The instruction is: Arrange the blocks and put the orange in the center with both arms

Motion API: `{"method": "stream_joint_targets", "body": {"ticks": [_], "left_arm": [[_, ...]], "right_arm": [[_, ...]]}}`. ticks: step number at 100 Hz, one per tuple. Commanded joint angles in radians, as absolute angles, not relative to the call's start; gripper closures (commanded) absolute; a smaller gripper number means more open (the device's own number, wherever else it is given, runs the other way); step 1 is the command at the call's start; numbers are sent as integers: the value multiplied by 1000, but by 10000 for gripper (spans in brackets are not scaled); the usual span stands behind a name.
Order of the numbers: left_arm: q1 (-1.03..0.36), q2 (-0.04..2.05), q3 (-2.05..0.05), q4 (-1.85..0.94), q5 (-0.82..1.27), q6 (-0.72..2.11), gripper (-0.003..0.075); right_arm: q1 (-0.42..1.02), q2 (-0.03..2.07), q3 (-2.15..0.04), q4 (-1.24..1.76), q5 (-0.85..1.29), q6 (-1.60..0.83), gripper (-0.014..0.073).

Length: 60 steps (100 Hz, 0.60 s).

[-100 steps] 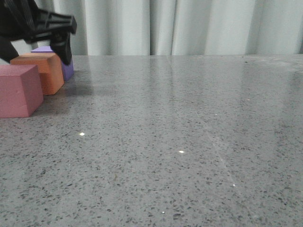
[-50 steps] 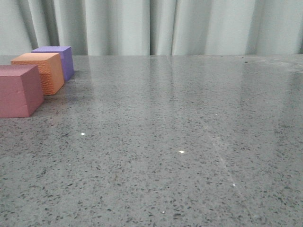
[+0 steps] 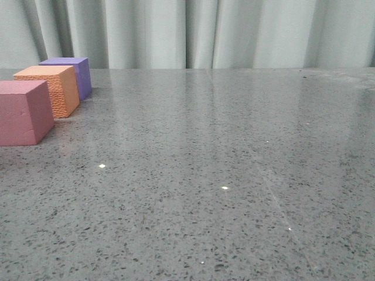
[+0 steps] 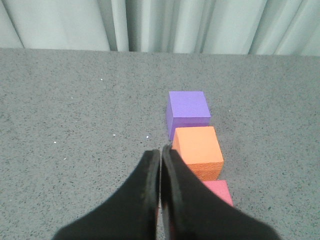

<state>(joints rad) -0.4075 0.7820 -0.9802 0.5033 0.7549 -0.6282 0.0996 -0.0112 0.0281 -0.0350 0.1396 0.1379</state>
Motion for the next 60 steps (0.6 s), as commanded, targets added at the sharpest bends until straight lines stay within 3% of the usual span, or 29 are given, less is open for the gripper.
{"method": "stream_joint_targets", "body": {"ticks": [1,60], "left_arm": [[-411,746,-996,535,700,-626,739],[-411,729,-996,570,732,-626,739]], "right_arm": [[96,-36,14,-36,56,129,653],[96,-36,14,-36,56,129,653]]}}
